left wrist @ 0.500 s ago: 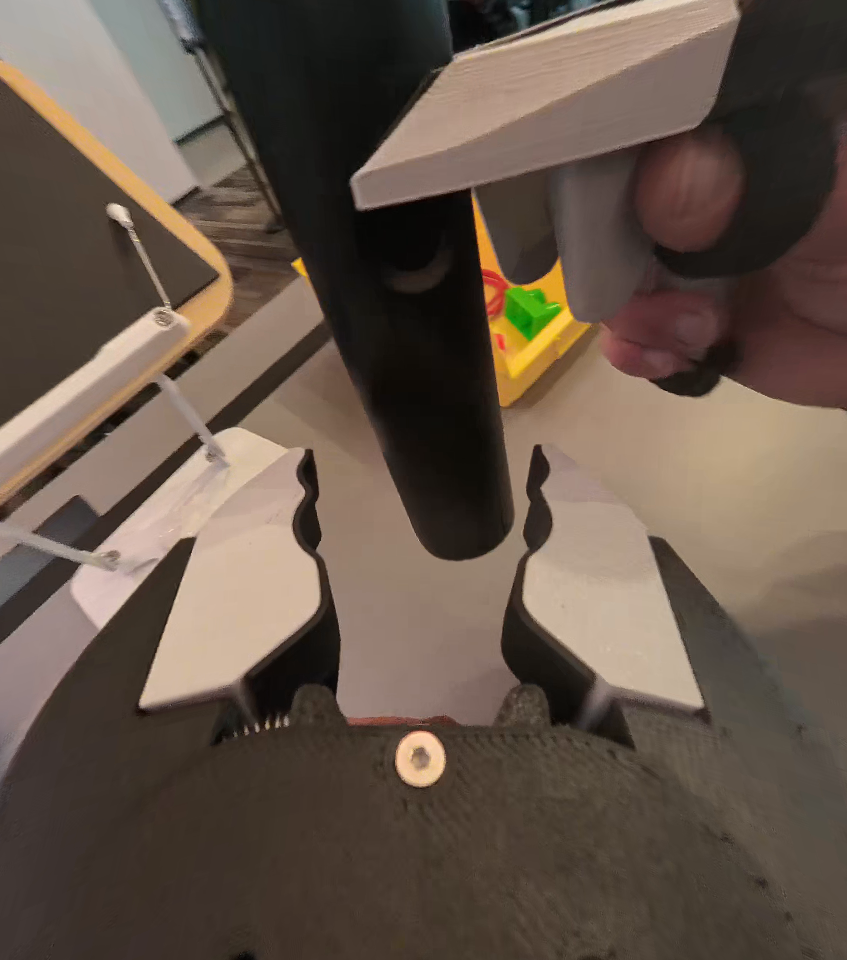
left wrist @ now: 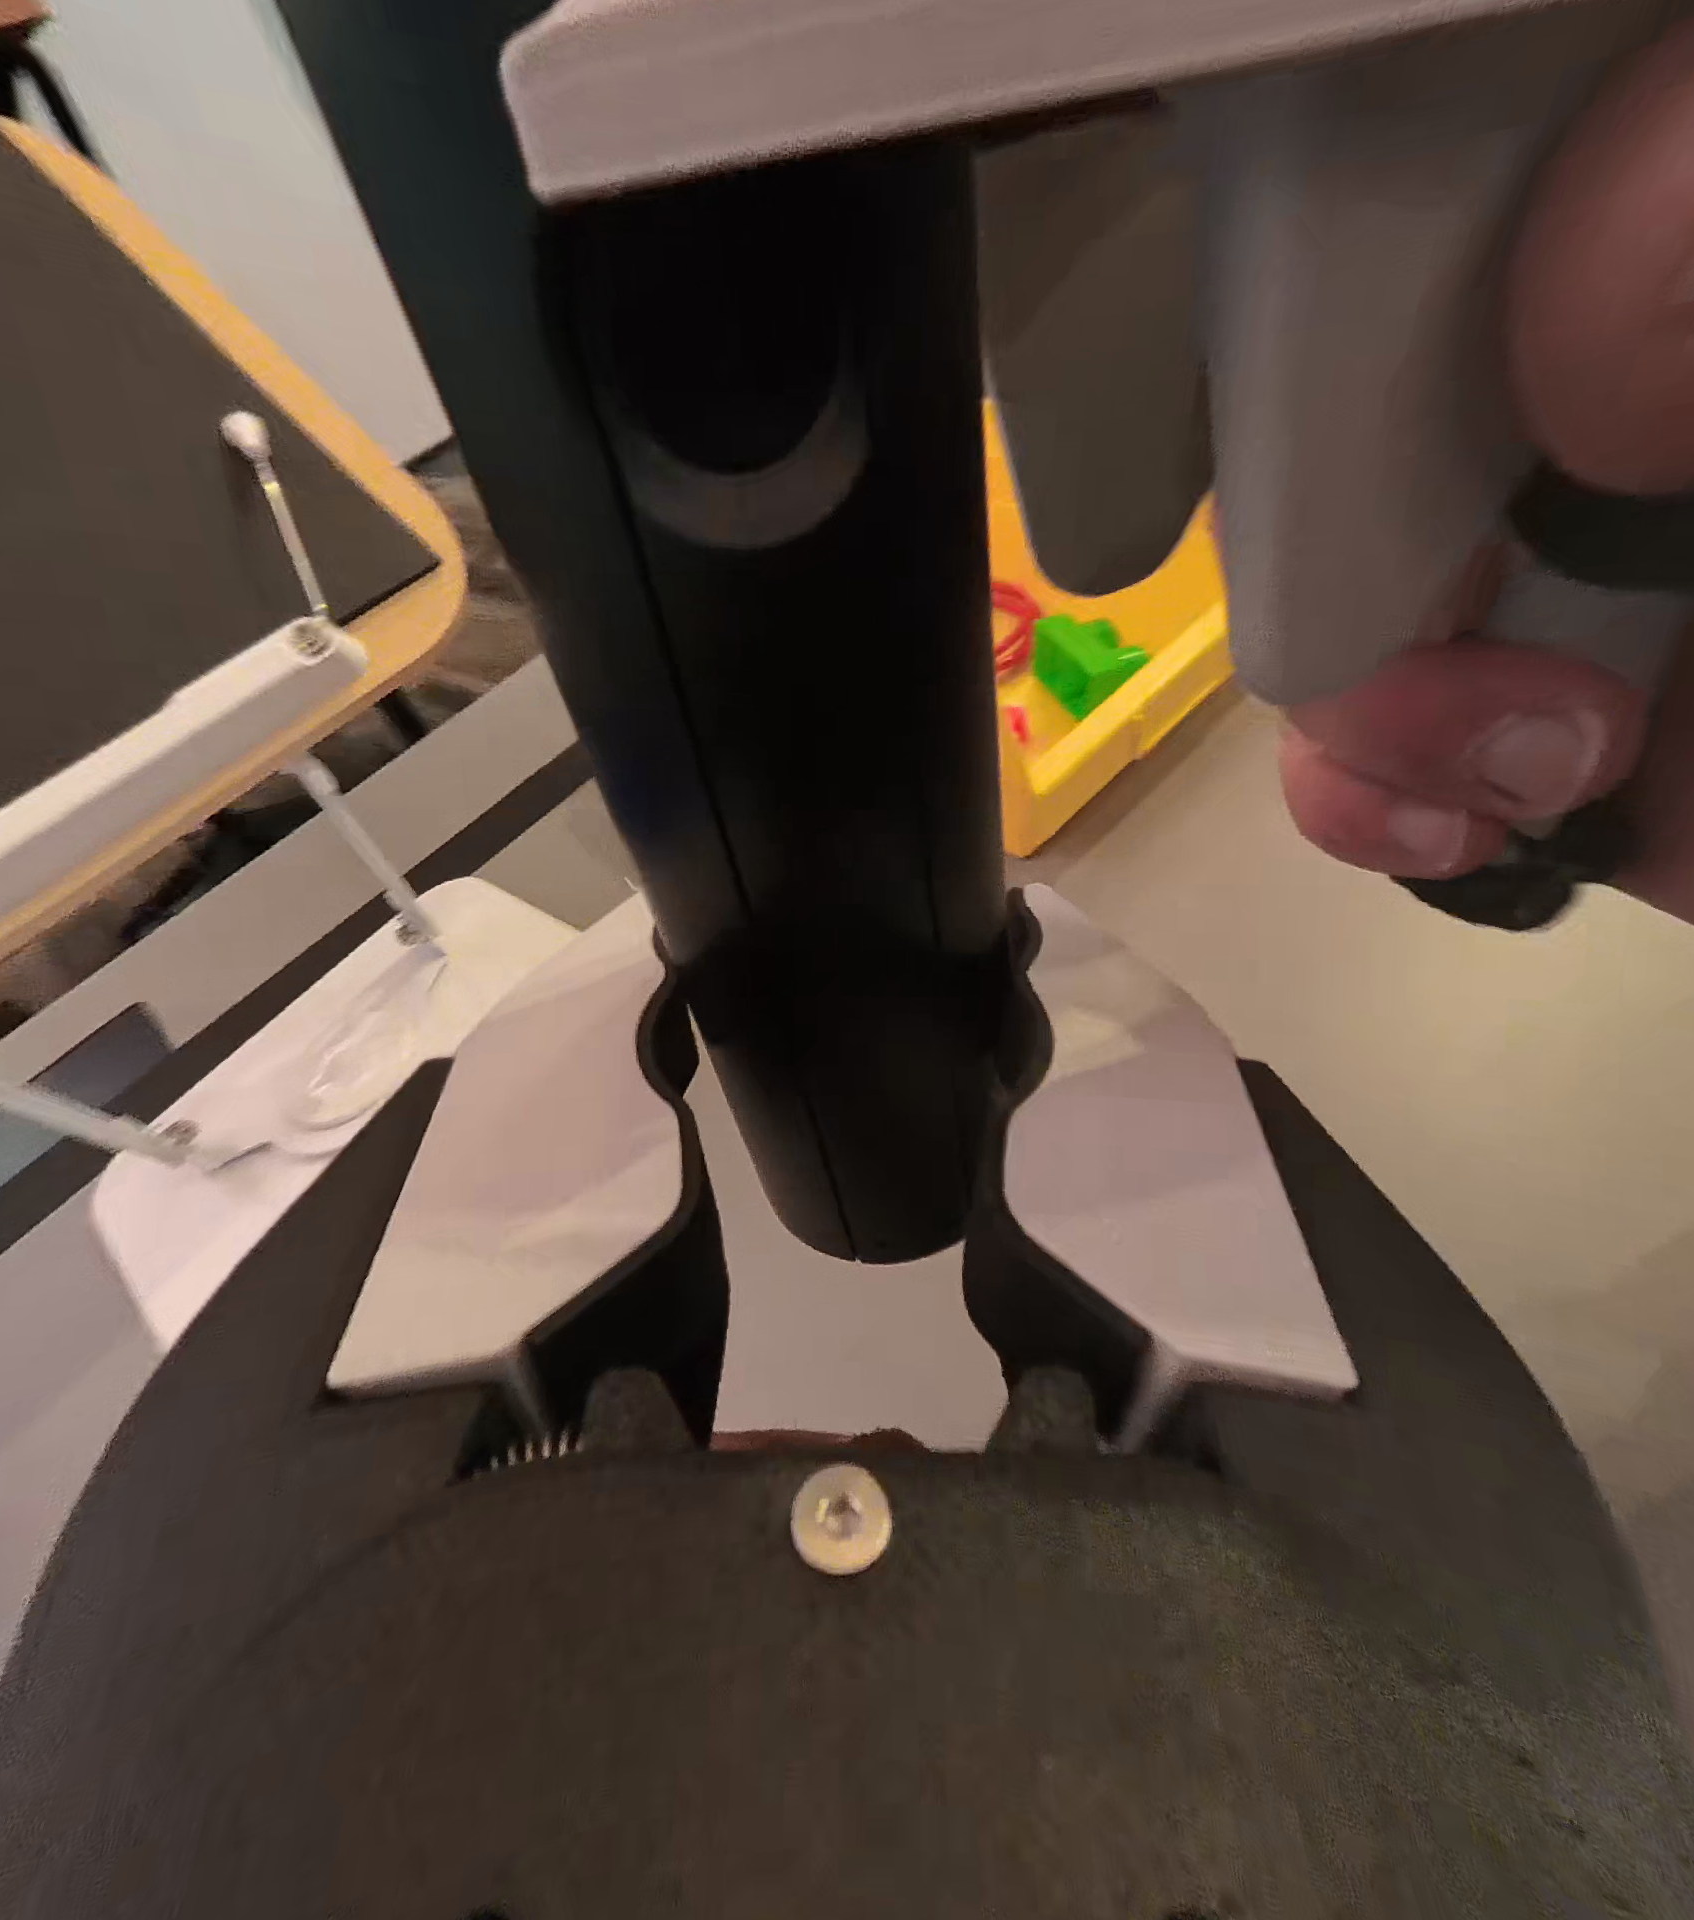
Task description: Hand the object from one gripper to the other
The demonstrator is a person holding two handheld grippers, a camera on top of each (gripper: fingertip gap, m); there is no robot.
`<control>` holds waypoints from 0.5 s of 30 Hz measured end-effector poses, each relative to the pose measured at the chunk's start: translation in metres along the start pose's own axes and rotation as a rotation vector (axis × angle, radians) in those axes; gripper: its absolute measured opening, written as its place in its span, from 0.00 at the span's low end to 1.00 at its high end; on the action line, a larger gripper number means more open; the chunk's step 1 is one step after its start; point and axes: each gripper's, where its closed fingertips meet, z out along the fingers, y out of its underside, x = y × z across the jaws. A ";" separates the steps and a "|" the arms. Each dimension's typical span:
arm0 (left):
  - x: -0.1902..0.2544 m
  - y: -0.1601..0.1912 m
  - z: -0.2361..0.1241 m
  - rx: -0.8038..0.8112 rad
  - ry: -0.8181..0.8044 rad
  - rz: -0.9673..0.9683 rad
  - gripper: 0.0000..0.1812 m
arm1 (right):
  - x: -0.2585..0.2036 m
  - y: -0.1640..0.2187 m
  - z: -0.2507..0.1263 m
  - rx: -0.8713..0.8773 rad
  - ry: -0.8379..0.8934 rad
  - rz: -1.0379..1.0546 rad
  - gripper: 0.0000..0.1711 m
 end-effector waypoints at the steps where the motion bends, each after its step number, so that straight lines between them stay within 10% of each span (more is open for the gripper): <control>1: 0.007 -0.004 -0.001 0.025 0.070 -0.018 0.31 | -0.001 -0.002 -0.001 0.004 -0.016 0.005 0.18; 9: 0.039 -0.022 -0.024 0.110 0.502 -0.103 0.30 | -0.006 -0.012 -0.012 -0.044 -0.197 0.015 0.43; 15: 0.059 -0.027 -0.039 0.151 0.747 -0.112 0.30 | -0.030 0.001 -0.007 -0.132 -0.415 0.051 0.43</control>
